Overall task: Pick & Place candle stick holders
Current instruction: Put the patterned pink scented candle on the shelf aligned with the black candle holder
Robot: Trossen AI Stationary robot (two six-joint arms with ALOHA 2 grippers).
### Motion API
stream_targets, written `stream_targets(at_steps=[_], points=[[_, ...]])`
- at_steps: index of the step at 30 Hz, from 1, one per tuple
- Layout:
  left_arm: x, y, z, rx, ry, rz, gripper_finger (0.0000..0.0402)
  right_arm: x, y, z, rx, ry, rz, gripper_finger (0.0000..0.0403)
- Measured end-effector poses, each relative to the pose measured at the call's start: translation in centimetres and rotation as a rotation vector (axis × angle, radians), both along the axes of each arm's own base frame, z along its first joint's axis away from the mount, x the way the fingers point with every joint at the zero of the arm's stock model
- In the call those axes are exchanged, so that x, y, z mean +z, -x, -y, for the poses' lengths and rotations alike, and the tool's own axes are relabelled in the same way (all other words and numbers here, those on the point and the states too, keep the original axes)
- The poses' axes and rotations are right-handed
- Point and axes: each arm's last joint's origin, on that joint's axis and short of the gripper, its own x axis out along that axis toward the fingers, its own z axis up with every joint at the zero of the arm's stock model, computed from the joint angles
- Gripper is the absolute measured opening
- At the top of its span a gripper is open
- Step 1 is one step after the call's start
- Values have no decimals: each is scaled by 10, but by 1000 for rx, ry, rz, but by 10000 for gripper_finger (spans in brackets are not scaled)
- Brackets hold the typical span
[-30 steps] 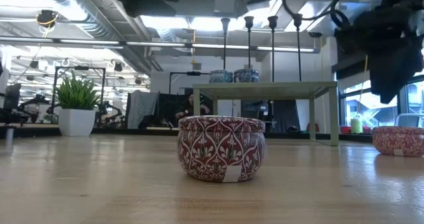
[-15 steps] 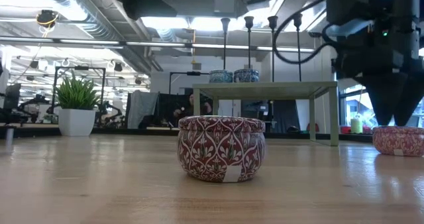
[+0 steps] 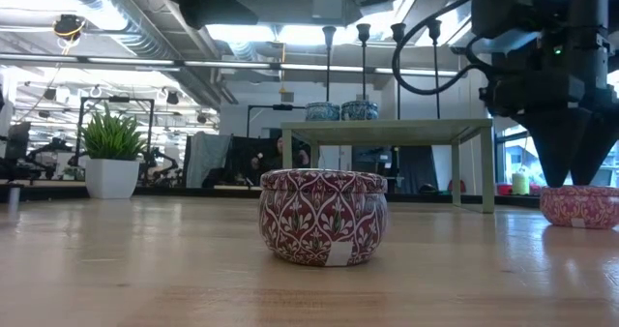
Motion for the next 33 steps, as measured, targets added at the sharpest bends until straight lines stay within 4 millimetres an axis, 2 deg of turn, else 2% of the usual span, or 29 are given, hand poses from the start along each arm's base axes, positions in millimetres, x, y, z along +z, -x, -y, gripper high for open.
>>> stream_targets(at_steps=[6,11,14,33], points=[[0,0,0,0,0,0,338,0,0,0,29,9,-2,292],[0,0,0,0,0,0,338,0,0,2,139,88,7,292],[0,0,0,-4,-14,-3,338,0,-1,4,145,117,17,292],[0,0,0,-16,-52,-13,338,-1,-4,4,243,78,30,301]])
